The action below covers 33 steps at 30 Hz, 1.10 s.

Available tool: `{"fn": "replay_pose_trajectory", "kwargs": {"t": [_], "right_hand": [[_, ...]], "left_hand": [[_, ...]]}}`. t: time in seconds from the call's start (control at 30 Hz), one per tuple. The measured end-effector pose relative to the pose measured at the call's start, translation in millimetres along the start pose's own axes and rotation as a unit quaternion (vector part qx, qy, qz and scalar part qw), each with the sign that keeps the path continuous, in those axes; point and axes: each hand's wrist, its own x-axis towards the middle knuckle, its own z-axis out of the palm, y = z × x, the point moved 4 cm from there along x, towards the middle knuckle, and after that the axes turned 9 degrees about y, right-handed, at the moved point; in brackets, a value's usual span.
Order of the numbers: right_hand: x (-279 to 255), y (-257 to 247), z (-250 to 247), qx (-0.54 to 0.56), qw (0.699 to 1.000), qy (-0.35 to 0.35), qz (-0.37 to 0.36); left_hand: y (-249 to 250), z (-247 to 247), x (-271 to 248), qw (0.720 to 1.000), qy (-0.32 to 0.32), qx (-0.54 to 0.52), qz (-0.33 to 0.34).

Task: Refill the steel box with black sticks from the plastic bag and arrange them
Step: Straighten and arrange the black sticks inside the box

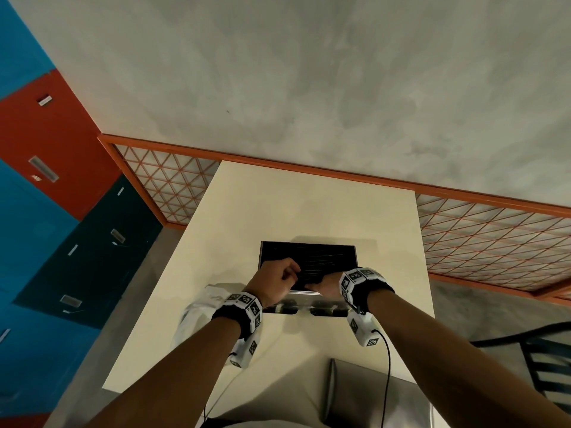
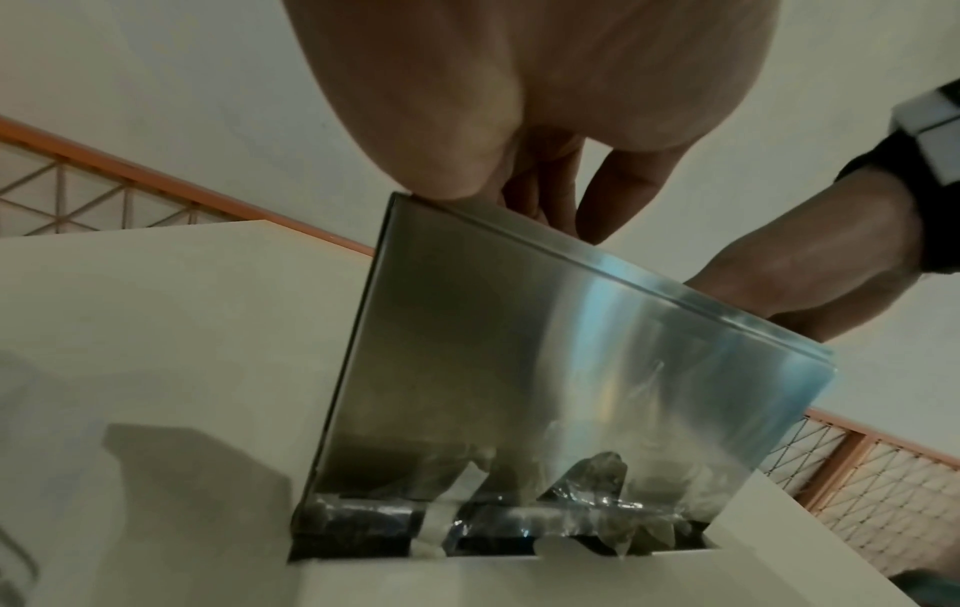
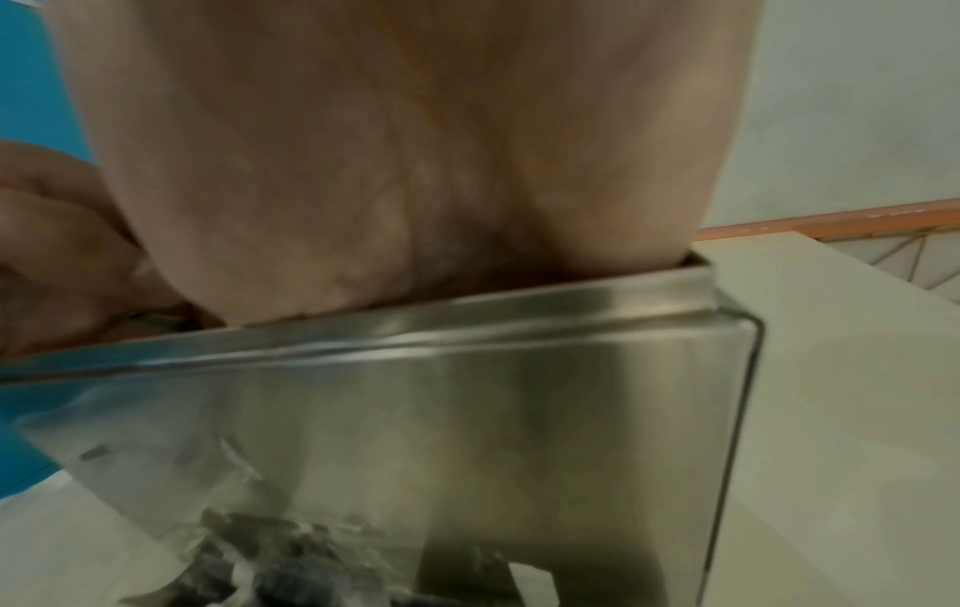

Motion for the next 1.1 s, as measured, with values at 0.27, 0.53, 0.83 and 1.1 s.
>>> {"fn": "replay_pose_trajectory", "kwargs": {"t": [0.27,0.53,0.83,1.1], "right_hand": [[-19,-11,-12,0.044,0.998,0.017,-0.038],[-22,-11,-37,-0.031,0.988,-0.019,-0.149],[-50,1,-67,-0.085,0.979,0.064,-0.172],[-52,58,-81,0.26,0.946,0.167,-0.103]], "left_hand": [[0,3,-3,1.0,0.001,0.001,0.015],[6,10,-6,0.991,-0.112,0.069,0.03],[5,19,6,0.972,-0.161,0.161,0.05],[14,-3,42,0.964,-0.133,0.21,0.088]]}}
